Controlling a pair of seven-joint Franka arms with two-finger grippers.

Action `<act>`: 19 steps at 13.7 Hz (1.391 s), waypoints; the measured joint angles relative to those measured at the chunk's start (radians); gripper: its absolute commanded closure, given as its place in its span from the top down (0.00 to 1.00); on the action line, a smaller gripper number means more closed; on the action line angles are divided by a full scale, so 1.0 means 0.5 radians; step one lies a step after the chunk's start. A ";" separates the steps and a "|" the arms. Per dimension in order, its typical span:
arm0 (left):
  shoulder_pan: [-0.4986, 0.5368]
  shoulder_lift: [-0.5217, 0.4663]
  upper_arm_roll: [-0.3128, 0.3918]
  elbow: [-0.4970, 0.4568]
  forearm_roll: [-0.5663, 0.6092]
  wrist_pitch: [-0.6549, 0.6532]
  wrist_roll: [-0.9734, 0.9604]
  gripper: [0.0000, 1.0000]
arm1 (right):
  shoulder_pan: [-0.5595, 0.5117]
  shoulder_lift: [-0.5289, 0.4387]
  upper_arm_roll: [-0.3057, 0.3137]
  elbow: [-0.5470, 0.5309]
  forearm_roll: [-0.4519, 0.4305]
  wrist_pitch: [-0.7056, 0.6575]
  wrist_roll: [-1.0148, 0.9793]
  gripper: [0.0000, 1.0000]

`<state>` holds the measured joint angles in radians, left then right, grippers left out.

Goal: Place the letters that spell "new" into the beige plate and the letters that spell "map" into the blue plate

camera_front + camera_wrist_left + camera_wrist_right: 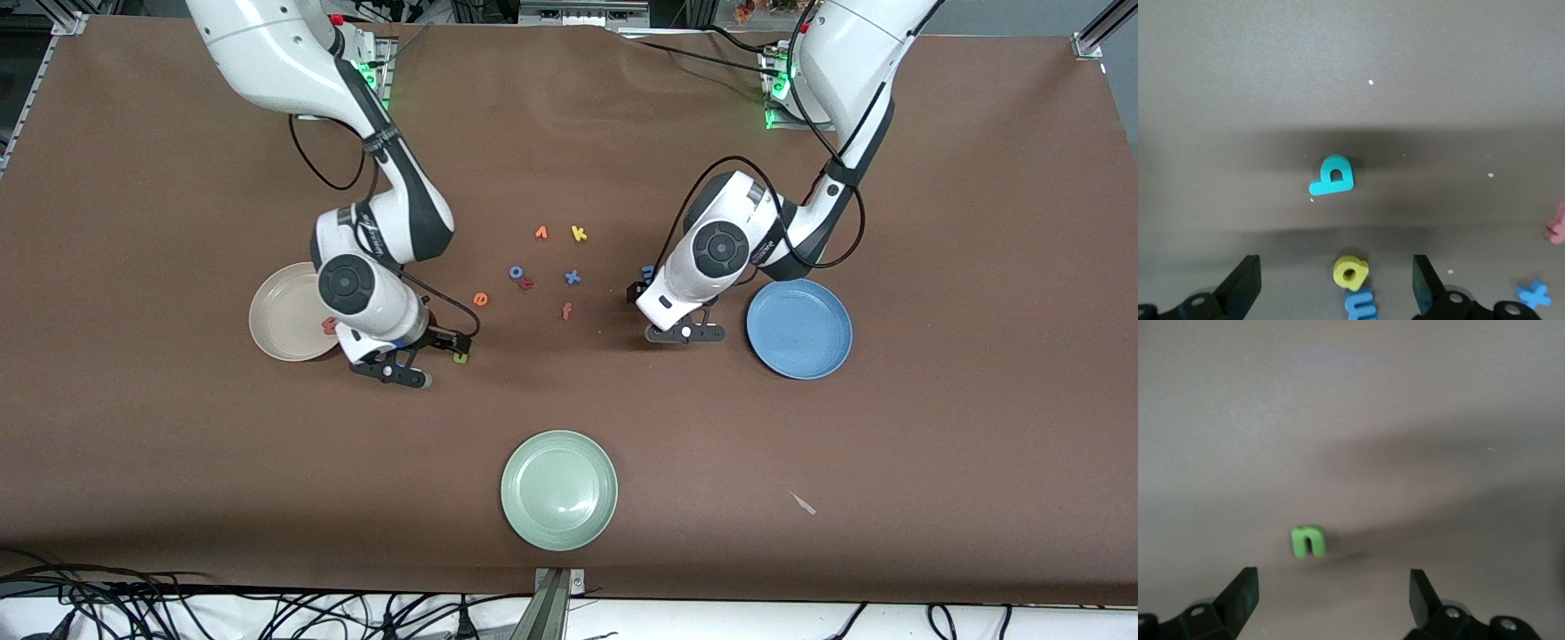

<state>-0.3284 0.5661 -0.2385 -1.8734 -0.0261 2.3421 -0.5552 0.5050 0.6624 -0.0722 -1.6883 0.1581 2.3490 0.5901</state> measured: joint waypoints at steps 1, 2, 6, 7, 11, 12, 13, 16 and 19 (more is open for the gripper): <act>0.003 -0.004 0.000 -0.034 0.000 0.044 -0.022 1.00 | 0.014 0.048 0.000 0.011 0.000 0.059 0.012 1.00; 0.003 -0.009 0.000 -0.052 0.000 0.064 -0.046 1.00 | 0.026 0.089 0.000 0.026 0.000 0.088 0.023 0.99; 0.003 -0.035 0.000 -0.072 0.000 0.070 -0.086 1.00 | 0.042 0.156 -0.001 0.092 0.000 0.115 0.066 0.83; 0.003 -0.040 0.000 -0.075 0.000 0.070 -0.093 1.00 | 0.042 0.157 -0.001 0.099 0.001 0.115 0.072 0.77; 0.002 -0.042 0.000 -0.088 0.000 0.070 -0.147 1.00 | 0.053 0.166 0.000 0.101 0.003 0.115 0.082 0.64; 0.000 -0.042 -0.001 -0.098 0.000 0.078 -0.156 0.99 | 0.064 0.172 0.001 0.100 0.003 0.115 0.083 0.60; -0.002 -0.042 -0.002 -0.120 0.000 0.117 -0.172 0.99 | 0.073 0.178 0.001 0.100 0.004 0.115 0.085 0.56; -0.003 -0.041 -0.022 -0.234 0.000 0.279 -0.185 0.95 | 0.081 0.183 -0.002 0.101 0.004 0.114 0.085 0.47; -0.007 -0.041 -0.065 -0.290 0.000 0.338 -0.215 0.90 | 0.080 0.183 -0.006 0.101 0.005 0.111 0.085 0.41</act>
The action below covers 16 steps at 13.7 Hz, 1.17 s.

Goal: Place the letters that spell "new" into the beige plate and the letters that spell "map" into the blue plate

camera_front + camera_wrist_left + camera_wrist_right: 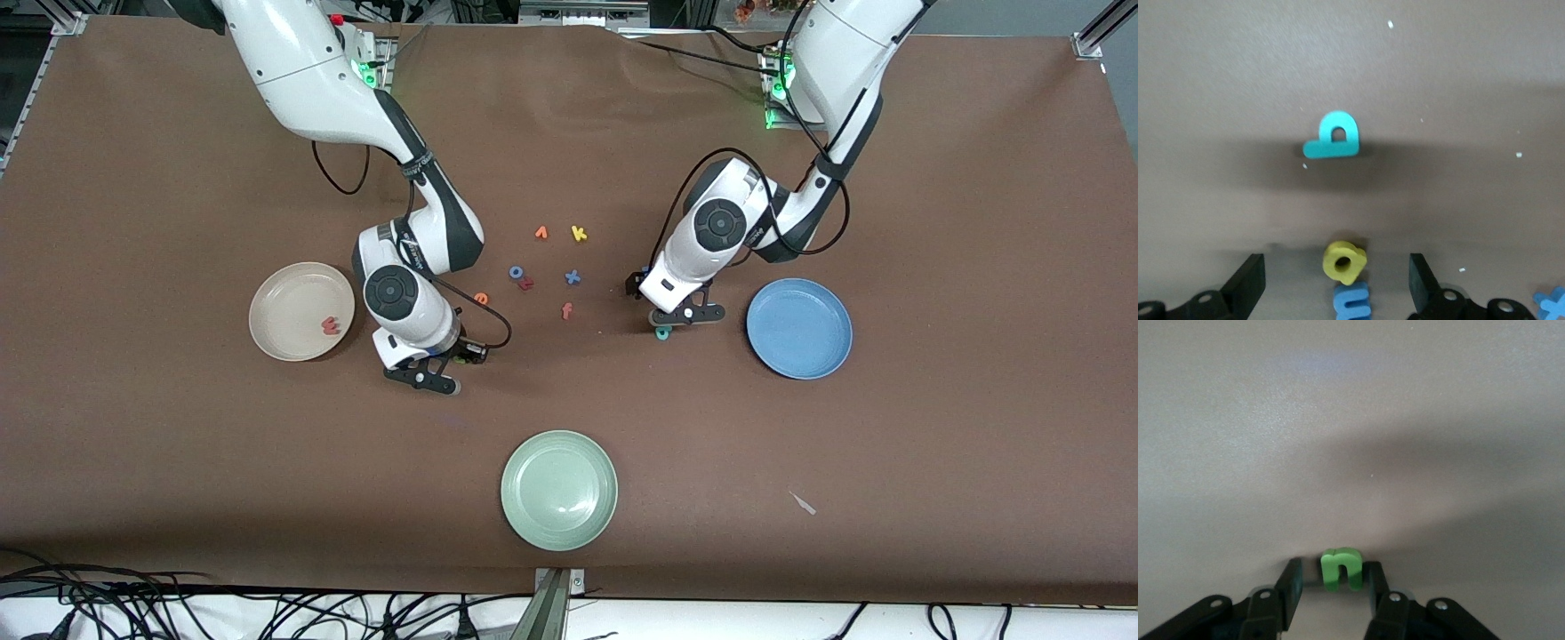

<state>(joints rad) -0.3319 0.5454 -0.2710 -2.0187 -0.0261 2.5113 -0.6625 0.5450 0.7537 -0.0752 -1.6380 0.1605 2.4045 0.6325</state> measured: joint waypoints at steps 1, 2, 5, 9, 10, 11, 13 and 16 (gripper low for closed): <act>-0.003 0.000 -0.007 -0.003 0.000 0.011 -0.003 0.90 | -0.001 0.000 -0.002 0.000 0.000 -0.002 0.000 0.35; -0.007 0.002 -0.010 -0.007 0.000 0.028 -0.004 0.88 | -0.002 0.001 -0.003 -0.001 0.000 -0.004 0.000 0.28; -0.030 0.009 -0.011 -0.016 0.000 0.052 -0.004 0.69 | -0.002 -0.002 -0.005 0.002 0.002 -0.004 0.001 0.19; -0.034 0.041 -0.010 -0.026 0.000 0.097 -0.004 0.61 | 0.000 -0.005 -0.005 0.010 0.004 -0.014 0.002 0.09; -0.034 0.047 -0.010 -0.027 0.000 0.104 -0.004 0.59 | 0.000 -0.010 -0.008 0.015 0.004 -0.040 0.002 0.09; -0.033 0.047 -0.009 -0.026 0.000 0.106 -0.004 0.45 | 0.000 -0.021 -0.014 0.027 0.000 -0.090 -0.002 0.08; -0.033 0.046 -0.007 -0.027 0.000 0.107 -0.004 0.27 | 0.003 -0.077 -0.070 0.047 -0.010 -0.284 -0.110 0.08; -0.028 0.034 -0.005 -0.026 0.000 0.104 -0.004 0.13 | -0.009 -0.247 -0.232 -0.032 -0.011 -0.513 -0.492 0.08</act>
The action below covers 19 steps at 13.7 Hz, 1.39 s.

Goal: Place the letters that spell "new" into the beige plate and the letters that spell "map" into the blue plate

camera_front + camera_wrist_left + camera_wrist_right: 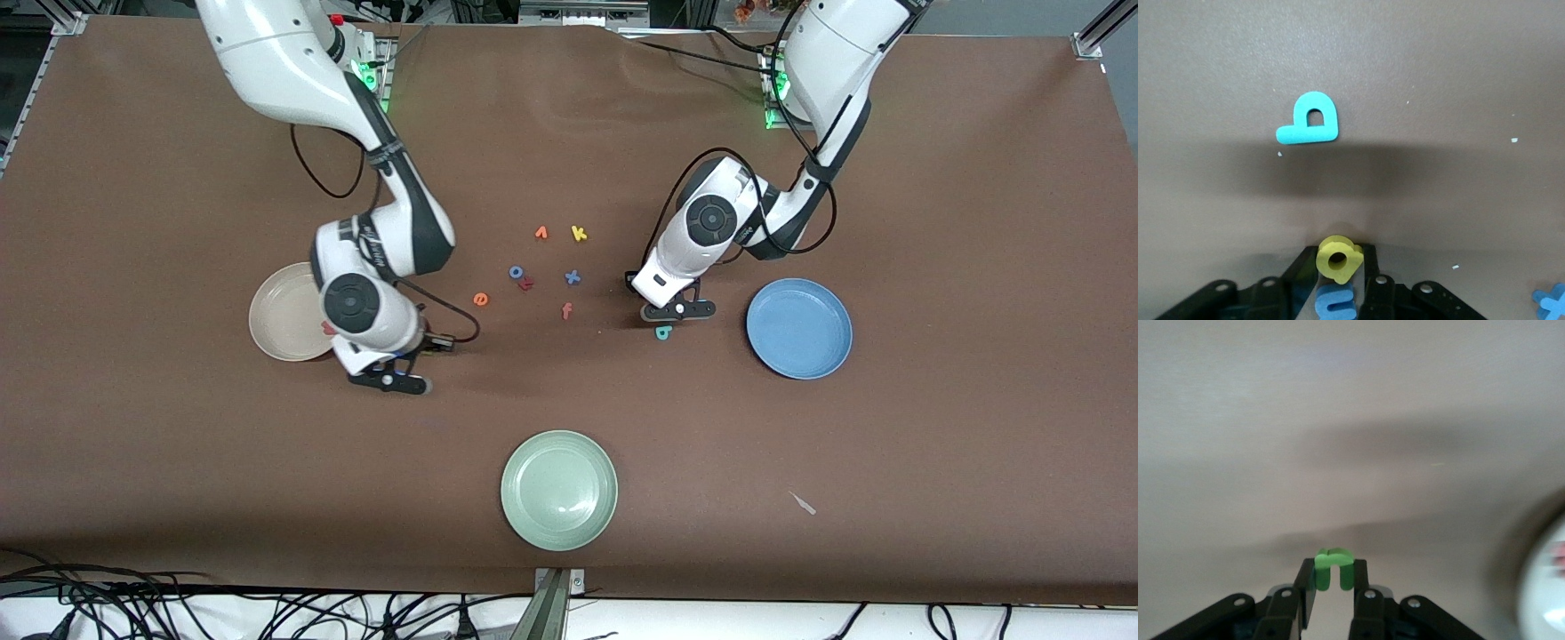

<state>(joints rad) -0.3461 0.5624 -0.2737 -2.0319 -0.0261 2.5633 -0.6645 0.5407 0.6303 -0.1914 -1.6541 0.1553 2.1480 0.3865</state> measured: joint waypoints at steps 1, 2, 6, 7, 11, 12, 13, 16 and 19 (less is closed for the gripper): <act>0.000 0.000 0.000 0.000 0.000 0.000 0.000 0.13 | -0.005 -0.078 -0.035 -0.098 0.000 0.028 -0.121 0.08; 0.002 -0.001 0.002 0.002 0.000 -0.007 0.000 0.13 | -0.006 -0.164 -0.063 -0.240 0.000 0.121 -0.242 0.08; 0.042 -0.069 0.044 0.165 0.027 -0.358 0.024 0.13 | -0.004 -0.402 -0.214 -0.797 -0.002 0.522 -0.796 0.09; 0.079 -0.096 0.052 0.233 0.107 -0.493 0.063 0.13 | -0.005 -0.414 -0.270 -0.848 -0.002 0.544 -0.953 0.10; 0.295 -0.134 0.063 0.329 0.460 -0.672 0.311 0.17 | -0.048 -0.412 -0.358 -0.880 -0.002 0.549 -1.275 1.00; 0.371 -0.132 0.067 0.329 0.489 -0.676 0.450 0.17 | -0.059 -0.410 -0.358 -0.880 0.000 0.549 -1.280 1.00; 0.451 -0.131 0.073 0.328 0.493 -0.678 0.607 0.19 | -0.059 -0.410 -0.358 -0.879 0.005 0.541 -1.265 1.00; 0.644 -0.128 0.076 0.310 0.493 -0.684 0.902 1.00 | -0.051 -0.417 -0.291 -0.804 0.013 0.391 -0.928 1.00; 0.665 -0.117 0.061 0.299 0.493 -0.684 0.933 1.00 | -0.034 -0.422 -0.105 -0.706 0.013 0.301 -0.401 1.00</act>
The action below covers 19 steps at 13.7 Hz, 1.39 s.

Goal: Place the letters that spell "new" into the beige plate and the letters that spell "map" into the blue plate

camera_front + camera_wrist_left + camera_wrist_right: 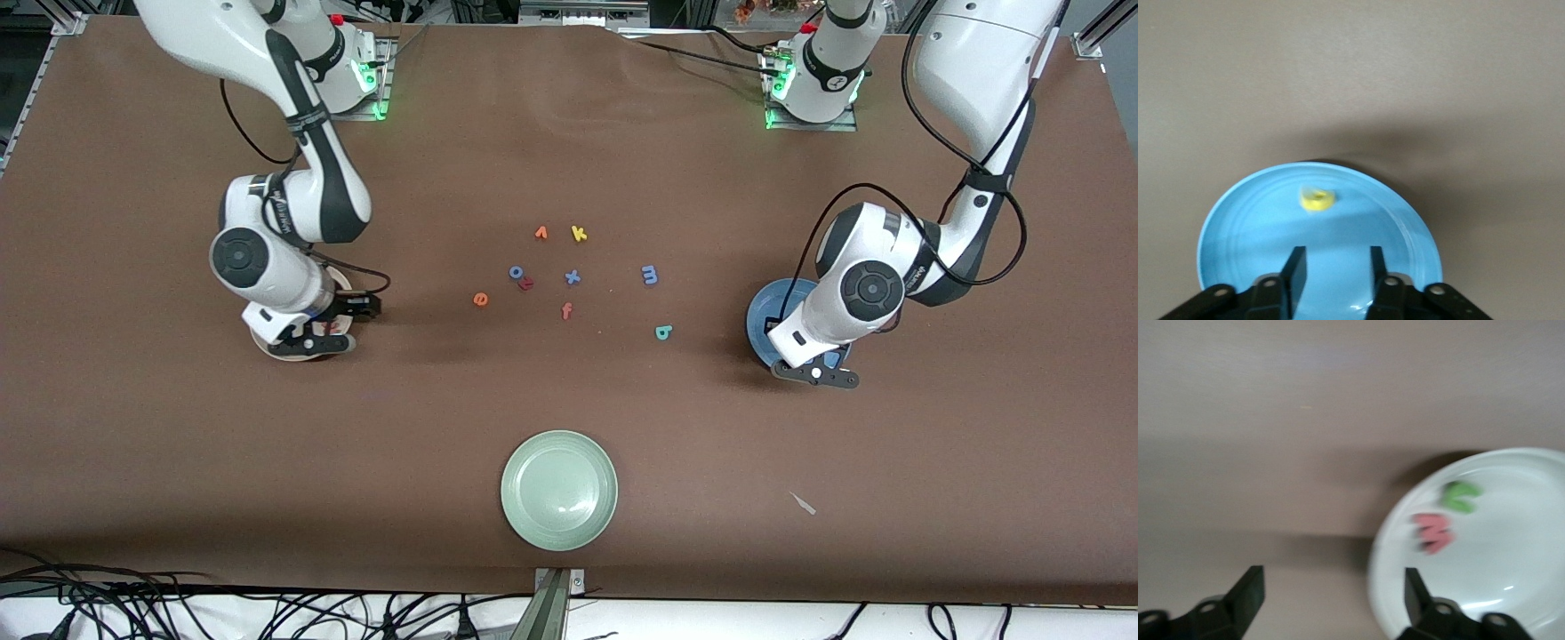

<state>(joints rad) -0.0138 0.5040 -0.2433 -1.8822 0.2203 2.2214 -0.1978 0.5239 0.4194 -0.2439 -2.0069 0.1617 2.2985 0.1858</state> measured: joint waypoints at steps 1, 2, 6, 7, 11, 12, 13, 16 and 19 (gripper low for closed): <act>-0.003 0.001 -0.013 0.000 0.000 0.000 -0.001 1.00 | 0.005 0.000 0.063 0.008 0.000 0.002 0.167 1.00; -0.005 0.001 -0.027 0.000 0.000 0.000 -0.004 1.00 | 0.007 0.000 0.130 0.011 0.000 0.014 0.334 1.00; -0.011 0.001 -0.161 0.010 -0.138 0.000 -0.152 1.00 | 0.083 0.017 0.316 0.010 0.000 0.188 0.874 1.00; -0.017 0.001 -0.217 0.010 -0.162 0.001 -0.264 1.00 | 0.140 0.034 0.323 0.007 0.000 0.248 0.984 1.00; -0.135 0.056 -0.429 0.002 -0.169 0.069 -0.835 0.99 | 0.315 0.184 0.327 -0.008 0.000 0.487 1.206 1.00; -0.210 0.089 -0.444 -0.004 -0.169 0.133 -0.960 0.92 | 0.329 0.228 0.327 -0.010 0.000 0.539 1.209 0.99; -0.284 0.124 -0.447 -0.008 -0.169 0.182 -1.055 0.88 | 0.336 0.268 0.327 -0.010 0.000 0.593 1.212 0.99; -0.409 0.189 -0.447 -0.042 -0.169 0.249 -1.171 0.87 | 0.339 0.319 0.326 -0.008 0.000 0.663 1.236 0.90; -0.420 0.193 -0.440 -0.199 -0.169 0.440 -1.201 0.84 | 0.339 0.317 0.324 0.000 0.000 0.663 1.245 0.69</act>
<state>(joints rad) -0.2238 0.6006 -0.4633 -1.9816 0.1360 2.4415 -0.7983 0.6935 0.5780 -0.0820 -2.0067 0.1617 2.6299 0.8085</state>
